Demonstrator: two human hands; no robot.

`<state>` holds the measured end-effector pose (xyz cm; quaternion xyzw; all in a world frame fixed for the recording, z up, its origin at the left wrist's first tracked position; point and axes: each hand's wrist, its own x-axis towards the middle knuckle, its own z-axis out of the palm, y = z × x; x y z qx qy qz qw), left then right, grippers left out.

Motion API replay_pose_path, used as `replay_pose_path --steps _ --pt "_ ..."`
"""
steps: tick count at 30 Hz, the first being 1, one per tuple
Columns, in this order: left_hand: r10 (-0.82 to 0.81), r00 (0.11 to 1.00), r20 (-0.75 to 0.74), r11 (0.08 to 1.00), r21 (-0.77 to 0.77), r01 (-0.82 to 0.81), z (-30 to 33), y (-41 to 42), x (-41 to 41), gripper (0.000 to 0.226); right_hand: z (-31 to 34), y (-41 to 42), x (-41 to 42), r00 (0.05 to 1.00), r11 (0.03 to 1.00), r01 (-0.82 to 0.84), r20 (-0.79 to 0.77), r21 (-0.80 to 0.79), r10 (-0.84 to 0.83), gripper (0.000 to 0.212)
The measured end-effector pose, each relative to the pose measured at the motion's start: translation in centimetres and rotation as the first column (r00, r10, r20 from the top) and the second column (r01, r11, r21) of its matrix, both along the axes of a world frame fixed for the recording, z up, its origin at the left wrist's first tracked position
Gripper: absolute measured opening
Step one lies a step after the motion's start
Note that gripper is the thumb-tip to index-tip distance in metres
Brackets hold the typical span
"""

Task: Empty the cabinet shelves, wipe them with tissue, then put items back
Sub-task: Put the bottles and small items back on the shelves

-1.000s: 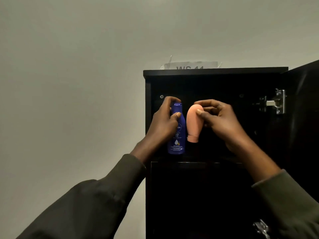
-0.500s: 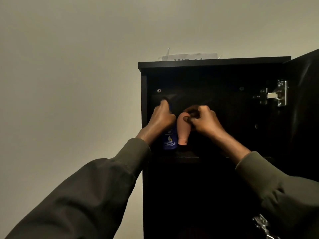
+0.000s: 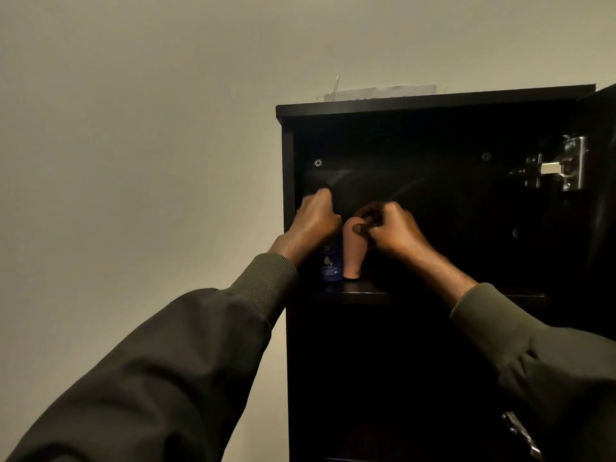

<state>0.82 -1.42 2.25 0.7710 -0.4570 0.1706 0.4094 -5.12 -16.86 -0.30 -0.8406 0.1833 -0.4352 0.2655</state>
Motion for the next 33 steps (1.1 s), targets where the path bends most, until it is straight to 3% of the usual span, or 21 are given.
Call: replay_pose_path --steps 7,13,18,24,29,33 --pt "0.012 0.992 0.124 0.998 0.067 -0.02 -0.9 -0.1 0.1 0.047 -0.3 0.0 0.2 0.998 0.999 0.032 -0.06 0.022 -0.03 0.042" --pt "0.024 0.98 0.2 0.995 0.093 -0.043 -1.3 -0.5 0.7 0.05 -0.8 0.5 0.1 0.983 1.0 -0.01 -0.185 0.014 0.013 0.069" --pt "0.045 0.96 0.278 0.988 0.128 -0.084 -1.4 -0.6 0.7 0.061 -1.2 0.7 0.0 0.986 1.0 0.013 -0.166 -0.002 -0.014 0.074" --pt "0.09 0.877 0.472 0.97 0.159 -0.185 -1.2 -0.3 0.5 0.039 -1.2 0.3 -0.5 0.987 0.999 -0.018 -0.163 -0.046 0.01 0.065" --pt "0.199 0.748 0.633 0.936 0.103 -0.337 -0.8 -0.2 0.2 0.024 -1.3 0.5 -1.0 0.985 0.999 -0.011 -0.171 -0.046 0.003 0.061" --pt "0.233 0.685 0.691 0.907 0.1 -0.409 -1.0 -0.3 0.3 0.023 -1.7 0.6 -1.0 0.988 0.996 0.003 -0.156 -0.094 -0.018 0.059"
